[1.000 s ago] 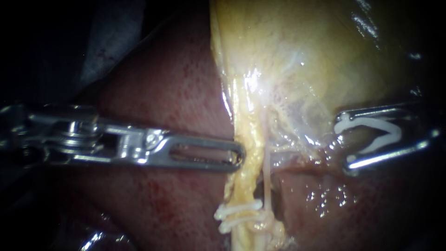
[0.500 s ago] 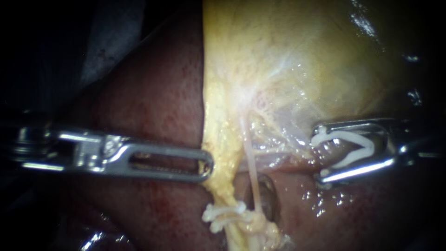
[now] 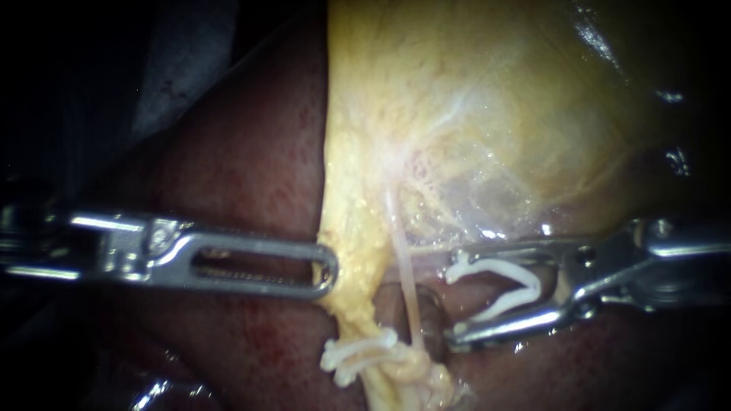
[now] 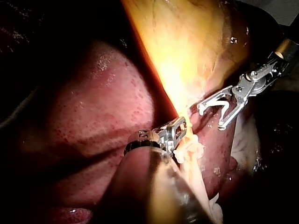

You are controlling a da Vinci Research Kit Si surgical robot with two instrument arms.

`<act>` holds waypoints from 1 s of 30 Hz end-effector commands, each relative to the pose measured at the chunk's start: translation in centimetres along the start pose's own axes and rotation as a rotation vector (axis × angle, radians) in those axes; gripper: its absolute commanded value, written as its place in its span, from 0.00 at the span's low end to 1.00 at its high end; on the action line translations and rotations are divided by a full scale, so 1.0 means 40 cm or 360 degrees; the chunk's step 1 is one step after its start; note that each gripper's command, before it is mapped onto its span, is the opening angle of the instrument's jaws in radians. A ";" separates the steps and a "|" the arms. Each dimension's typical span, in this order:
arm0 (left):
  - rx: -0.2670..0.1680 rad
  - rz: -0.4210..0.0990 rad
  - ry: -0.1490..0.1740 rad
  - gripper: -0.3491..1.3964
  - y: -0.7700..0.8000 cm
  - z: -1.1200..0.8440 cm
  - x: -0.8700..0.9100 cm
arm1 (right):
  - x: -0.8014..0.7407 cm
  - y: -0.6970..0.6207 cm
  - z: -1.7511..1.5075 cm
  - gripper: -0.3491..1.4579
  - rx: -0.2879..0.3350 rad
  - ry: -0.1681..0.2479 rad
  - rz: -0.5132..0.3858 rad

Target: Clipping third clip left tube

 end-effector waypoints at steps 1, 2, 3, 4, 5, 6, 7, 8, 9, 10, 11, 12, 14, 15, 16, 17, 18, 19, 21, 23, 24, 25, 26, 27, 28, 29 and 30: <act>-0.0001 0.0000 0.0000 0.00 0.0000 0.0001 0.0000 | -0.0004 -0.0002 0.0012 0.51 0.0006 -0.0005 0.0001; -0.0001 0.0000 0.0000 0.00 0.0000 0.0001 0.0001 | -0.0007 -0.0003 0.0023 0.51 0.0011 -0.0007 0.0006; -0.0001 0.0000 -0.0001 0.00 -0.0001 0.0002 0.0001 | -0.0011 -0.0004 0.0035 0.51 0.0011 -0.0008 0.0012; -0.0001 0.0000 -0.0001 0.00 -0.0002 0.0002 0.0001 | -0.0016 -0.0005 0.0050 0.51 0.0019 -0.0013 0.0016; -0.0002 -0.0001 -0.0001 0.00 -0.0002 0.0002 0.0001 | -0.0019 -0.0005 0.0061 0.51 0.0019 -0.0014 0.0012; -0.0002 -0.0001 -0.0001 0.00 -0.0003 0.0002 0.0001 | -0.0022 -0.0005 0.0071 0.51 0.0024 -0.0018 0.0008; -0.0002 -0.0001 -0.0001 0.00 -0.0004 0.0002 0.0002 | -0.0026 -0.0005 0.0084 0.51 0.0028 -0.0021 0.0011; -0.0002 -0.0001 -0.0001 0.00 -0.0005 0.0003 0.0002 | -0.0029 -0.0004 0.0092 0.51 0.0032 -0.0024 0.0015; -0.0002 -0.0001 -0.0002 0.00 -0.0007 0.0003 0.0003 | -0.0030 -0.0003 0.0103 0.51 0.0038 -0.0028 0.0018; -0.0003 -0.0002 -0.0002 0.00 -0.0008 0.0003 0.0003 | -0.0031 -0.0003 0.0110 0.51 0.0041 -0.0030 0.0014; -0.0003 -0.0002 -0.0002 0.00 -0.0010 0.0003 0.0004 | -0.0030 -0.0002 0.0117 0.51 0.0043 -0.0032 0.0012; -0.0003 -0.0002 -0.0003 0.00 -0.0011 0.0004 0.0005 | -0.0029 -0.0002 0.0123 0.51 0.0043 -0.0033 0.0011; -0.0004 -0.0003 -0.0004 0.00 -0.0015 0.0006 0.0006 | -0.0023 -0.0001 0.0137 0.51 0.0038 -0.0031 0.0013; -0.0004 -0.0003 -0.0004 0.00 -0.0017 0.0006 0.0006 | -0.0019 0.0000 0.0143 0.51 0.0040 -0.0032 0.0014; -0.0004 -0.0003 -0.0004 0.00 -0.0018 0.0007 0.0006 | -0.0015 0.0000 0.0149 0.51 0.0042 -0.0033 0.0015; -0.0005 -0.0004 -0.0005 0.00 -0.0020 0.0008 0.0007 | -0.0013 0.0001 0.0153 0.51 0.0045 -0.0035 0.0016; -0.0005 -0.0004 -0.0005 0.00 -0.0021 0.0008 0.0007 | -0.0010 0.0001 0.0157 0.51 0.0044 -0.0034 0.0026; -0.0005 -0.0004 -0.0005 0.00 -0.0022 0.0009 0.0007 | -0.0008 0.0001 0.0161 0.51 0.0048 -0.0036 0.0027; -0.0005 -0.0004 -0.0005 0.00 -0.0023 0.0009 0.0008 | -0.0003 0.0003 0.0169 0.50 0.0045 -0.0035 0.0028; -0.0006 -0.0005 -0.0006 0.00 -0.0024 0.0010 0.0008 | 0.0002 0.0005 0.0177 0.50 0.0044 -0.0035 0.0029; -0.0006 -0.0005 -0.0006 0.00 -0.0025 0.0010 0.0008 | 0.0006 0.0006 0.0182 0.50 0.0043 -0.0035 0.0029; -0.0009 -0.0005 -0.0010 0.00 -0.0026 0.0011 0.0009 | 0.0007 0.0007 0.0184 0.50 0.0043 -0.0035 0.0029; -0.0009 -0.0005 -0.0011 0.00 -0.0028 0.0012 0.0009 | 0.0011 0.0009 0.0190 0.50 0.0043 -0.0035 0.0029; -0.0010 -0.0006 -0.0011 0.00 -0.0029 0.0013 0.0009 | 0.0013 0.0010 0.0194 0.50 0.0048 -0.0038 0.0029; -0.0007 -0.0006 -0.0008 0.00 -0.0029 0.0014 0.0009 | 0.0015 0.0011 0.0199 0.50 0.0049 -0.0038 0.0037; -0.0008 -0.0006 -0.0008 0.00 -0.0031 0.0015 0.0010 | 0.0018 0.0012 0.0206 0.49 0.0055 -0.0042 0.0035; -0.0008 -0.0006 -0.0009 0.00 -0.0032 0.0016 0.0010 | 0.0019 0.0013 0.0212 0.49 0.0057 -0.0043 0.0043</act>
